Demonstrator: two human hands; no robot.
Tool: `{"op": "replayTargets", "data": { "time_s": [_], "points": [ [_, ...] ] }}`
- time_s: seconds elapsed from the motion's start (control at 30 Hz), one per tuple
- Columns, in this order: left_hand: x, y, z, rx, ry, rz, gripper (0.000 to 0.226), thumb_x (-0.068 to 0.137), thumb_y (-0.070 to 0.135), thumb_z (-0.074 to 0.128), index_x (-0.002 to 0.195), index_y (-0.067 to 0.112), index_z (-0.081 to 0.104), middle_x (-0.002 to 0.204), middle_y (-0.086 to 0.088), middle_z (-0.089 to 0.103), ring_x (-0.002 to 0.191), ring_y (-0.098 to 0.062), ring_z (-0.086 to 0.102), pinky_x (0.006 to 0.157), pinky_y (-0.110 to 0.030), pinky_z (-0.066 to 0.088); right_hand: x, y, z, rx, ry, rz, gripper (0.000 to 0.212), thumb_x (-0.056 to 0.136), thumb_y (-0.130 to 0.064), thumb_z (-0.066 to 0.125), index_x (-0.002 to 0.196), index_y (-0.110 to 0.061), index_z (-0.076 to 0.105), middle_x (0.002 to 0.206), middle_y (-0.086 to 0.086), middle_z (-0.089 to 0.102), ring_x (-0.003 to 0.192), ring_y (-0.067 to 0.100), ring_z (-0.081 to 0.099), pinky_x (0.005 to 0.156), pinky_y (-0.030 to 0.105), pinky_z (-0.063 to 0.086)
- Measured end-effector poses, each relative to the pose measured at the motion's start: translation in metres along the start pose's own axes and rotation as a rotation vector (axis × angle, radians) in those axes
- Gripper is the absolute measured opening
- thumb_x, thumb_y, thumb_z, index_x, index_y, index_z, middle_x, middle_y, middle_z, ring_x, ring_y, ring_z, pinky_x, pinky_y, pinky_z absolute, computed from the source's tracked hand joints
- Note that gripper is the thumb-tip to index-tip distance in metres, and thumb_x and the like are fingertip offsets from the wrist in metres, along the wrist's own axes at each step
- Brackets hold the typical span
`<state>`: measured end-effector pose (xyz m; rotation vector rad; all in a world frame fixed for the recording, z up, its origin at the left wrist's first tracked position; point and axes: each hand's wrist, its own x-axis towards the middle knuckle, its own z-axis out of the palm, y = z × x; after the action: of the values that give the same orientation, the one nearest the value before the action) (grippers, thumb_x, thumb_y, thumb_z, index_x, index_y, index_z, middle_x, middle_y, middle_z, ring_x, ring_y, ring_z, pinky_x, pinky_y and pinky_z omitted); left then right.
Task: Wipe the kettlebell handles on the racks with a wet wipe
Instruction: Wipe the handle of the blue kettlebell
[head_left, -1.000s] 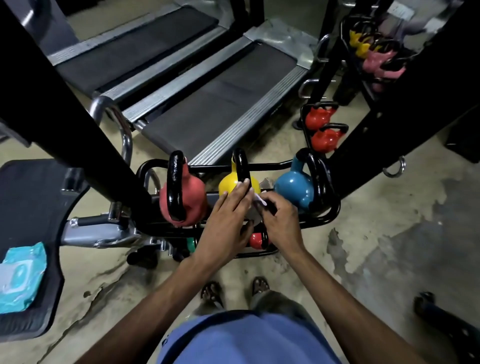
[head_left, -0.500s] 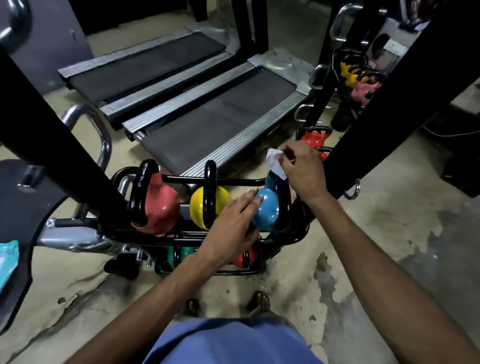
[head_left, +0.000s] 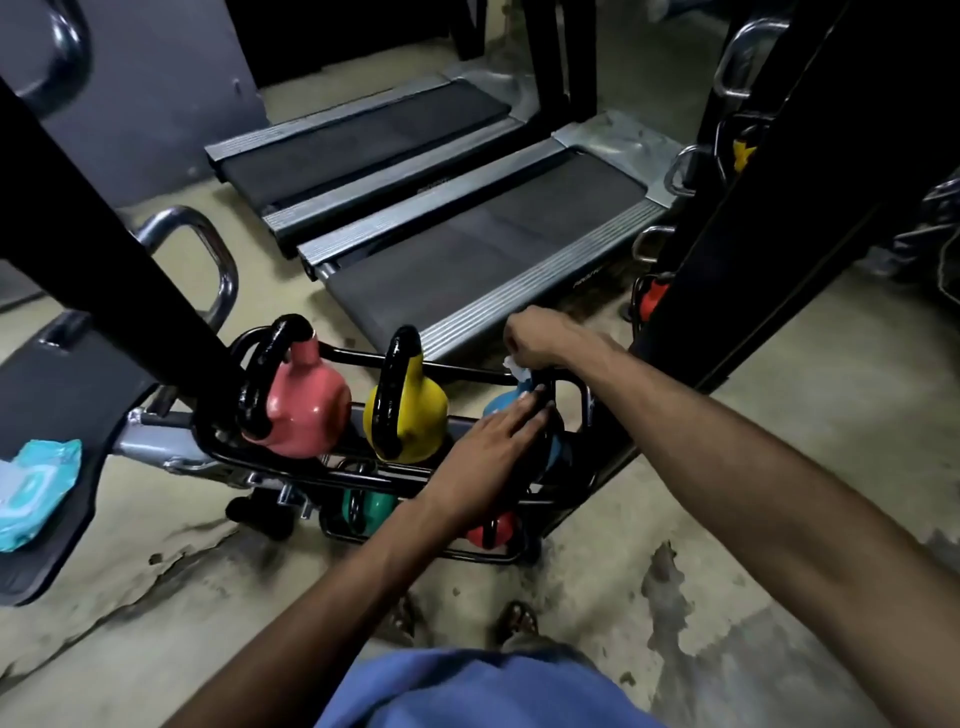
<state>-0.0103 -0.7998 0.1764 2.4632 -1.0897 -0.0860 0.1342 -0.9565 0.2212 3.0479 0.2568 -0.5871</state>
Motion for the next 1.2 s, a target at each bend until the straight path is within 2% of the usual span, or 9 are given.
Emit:
{"op": "replayTargets", "data": {
  "time_s": [0.23,0.43,0.53,0.63,0.7,0.77,0.93,1.03,1.2],
  "points": [
    [0.0,-0.004,-0.013,-0.007,-0.043,0.046,0.083,0.092,0.008,0.06,0.163,0.019,0.019,0.173,-0.003,0.007,0.156,-0.022,0.021,0.121,-0.039,0.03,-0.008,0.01,0.006,0.265,0.156,0.282,0.026,0.091,-0.023,0.062,0.109,-0.006,0.069,0.111,0.02,0.069,0.107,0.037,0.066,0.076,0.034,0.048],
    [0.002,-0.009,-0.013,-0.057,-0.079,0.032,0.096,0.083,0.003,0.065,0.164,0.021,0.017,0.173,0.001,0.003,0.152,-0.027,0.029,0.113,-0.038,0.042,-0.031,0.005,0.062,1.566,0.338,0.866,0.029,0.089,-0.015,0.067,0.11,0.005,0.069,0.101,0.021,0.07,0.082,0.032,0.069,0.07,0.032,0.052],
    [0.003,-0.012,-0.011,-0.112,-0.088,0.044,0.093,0.082,0.006,0.063,0.163,0.019,0.019,0.173,0.002,0.002,0.156,-0.024,0.02,0.111,-0.041,0.046,-0.034,-0.001,0.089,2.003,0.145,0.739,0.043,0.08,-0.006,0.064,0.119,0.012,0.066,0.099,0.021,0.071,0.06,0.021,0.07,0.051,0.025,0.054],
    [0.003,-0.015,-0.013,-0.104,-0.12,0.068,0.101,0.079,0.005,0.07,0.164,0.019,0.017,0.173,0.002,0.001,0.157,-0.022,0.017,0.11,-0.042,0.048,-0.036,-0.003,0.087,2.141,0.258,0.736,0.043,0.082,-0.01,0.059,0.12,0.009,0.065,0.107,0.02,0.073,0.071,0.024,0.071,0.057,0.029,0.058],
    [0.003,-0.017,-0.016,-0.083,-0.127,0.086,0.105,0.079,0.003,0.073,0.164,0.018,0.013,0.173,0.001,-0.001,0.155,-0.022,0.022,0.11,-0.04,0.048,-0.036,-0.007,0.076,1.81,0.564,0.776,0.016,0.088,-0.027,0.064,0.086,-0.013,0.071,0.075,0.005,0.071,0.063,0.023,0.064,0.062,0.036,0.057],
    [-0.001,-0.019,-0.015,-0.063,-0.121,0.115,0.097,0.086,0.003,0.07,0.164,0.016,0.013,0.173,-0.004,0.002,0.153,-0.026,0.028,0.115,-0.039,0.043,-0.036,-0.01,0.06,1.109,0.656,0.674,0.02,0.087,-0.033,0.066,0.078,-0.016,0.064,0.077,0.003,0.068,0.069,0.025,0.062,0.066,0.035,0.049],
    [-0.015,-0.021,-0.008,-0.029,-0.174,0.194,0.087,0.094,0.019,0.059,0.164,0.011,0.008,0.172,-0.011,-0.001,0.159,-0.022,0.002,0.128,-0.041,0.014,-0.024,-0.023,0.019,0.135,0.147,0.222,0.024,0.085,-0.014,0.065,0.108,-0.009,0.07,0.115,0.014,0.065,0.109,0.035,0.064,0.079,0.034,0.05],
    [-0.016,-0.024,-0.011,-0.048,-0.147,0.211,0.088,0.09,0.015,0.055,0.164,0.012,0.009,0.172,-0.008,-0.001,0.159,-0.019,0.003,0.129,-0.039,0.013,-0.018,-0.034,0.007,-0.146,0.035,0.134,0.023,0.089,-0.014,0.068,0.111,-0.006,0.069,0.116,0.015,0.066,0.109,0.036,0.065,0.073,0.033,0.044],
    [-0.015,-0.027,-0.015,-0.074,-0.15,0.226,0.09,0.088,0.013,0.057,0.164,0.014,0.011,0.173,-0.004,-0.004,0.159,-0.017,0.001,0.129,-0.039,0.013,-0.009,-0.025,-0.007,-0.044,0.036,0.362,0.027,0.094,-0.014,0.061,0.119,-0.006,0.067,0.12,0.017,0.068,0.112,0.036,0.066,0.085,0.038,0.054]
  ]
}}
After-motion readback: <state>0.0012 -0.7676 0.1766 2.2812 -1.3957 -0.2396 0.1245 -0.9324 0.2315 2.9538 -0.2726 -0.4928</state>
